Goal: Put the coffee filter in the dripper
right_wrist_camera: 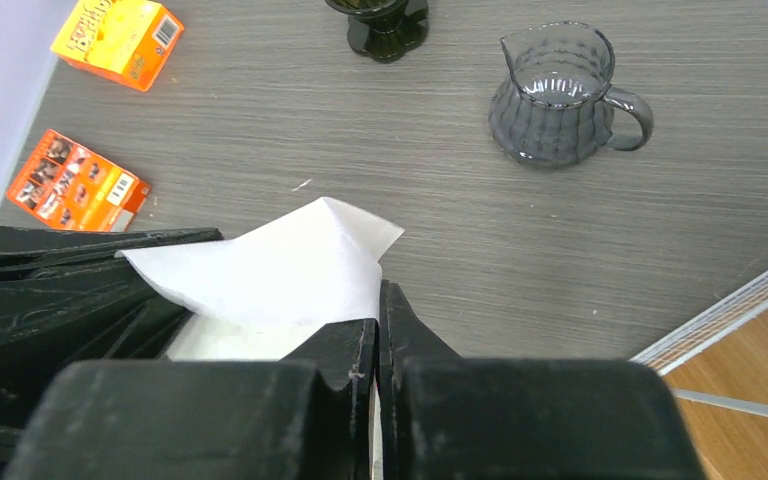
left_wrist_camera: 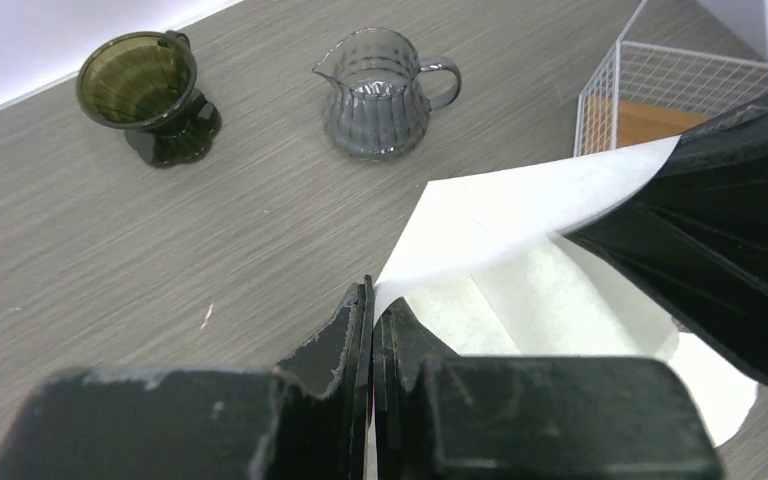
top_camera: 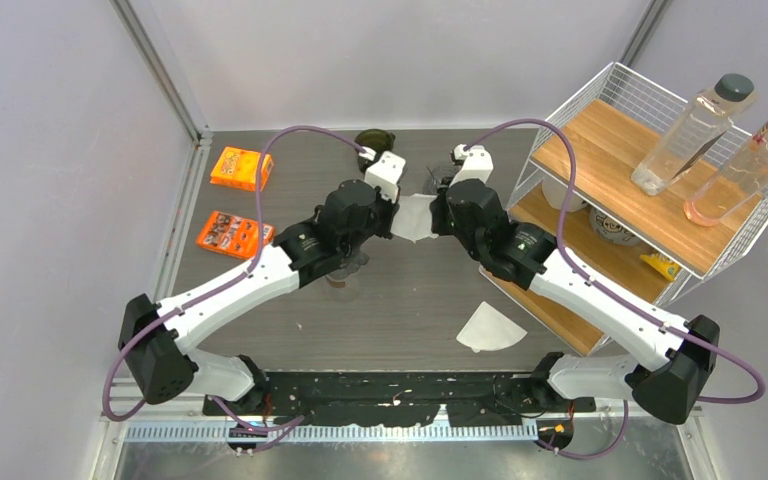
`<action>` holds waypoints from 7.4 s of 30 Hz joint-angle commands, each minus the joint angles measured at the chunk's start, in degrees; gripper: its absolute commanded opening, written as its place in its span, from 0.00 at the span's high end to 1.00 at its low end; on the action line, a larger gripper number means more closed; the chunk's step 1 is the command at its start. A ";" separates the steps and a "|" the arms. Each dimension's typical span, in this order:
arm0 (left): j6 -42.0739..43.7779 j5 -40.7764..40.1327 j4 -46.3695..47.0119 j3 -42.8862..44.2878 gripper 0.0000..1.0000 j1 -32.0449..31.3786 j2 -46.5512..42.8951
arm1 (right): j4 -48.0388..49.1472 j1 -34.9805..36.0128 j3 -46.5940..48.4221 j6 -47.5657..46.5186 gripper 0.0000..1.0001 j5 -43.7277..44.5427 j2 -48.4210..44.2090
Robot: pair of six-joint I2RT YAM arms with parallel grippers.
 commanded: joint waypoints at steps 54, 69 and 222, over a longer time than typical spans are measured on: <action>0.49 -6.09 -12.20 9.46 1.00 0.27 -3.20 | 15.25 0.08 -17.17 -8.09 0.03 -24.33 -20.86; -12.01 -2.99 -30.03 8.18 1.00 9.90 -16.80 | 18.90 0.05 -29.74 -11.14 0.05 -22.85 -21.71; -19.08 9.15 -50.22 16.37 1.00 13.36 5.70 | 16.40 0.08 -31.60 -17.05 0.04 -7.67 -9.84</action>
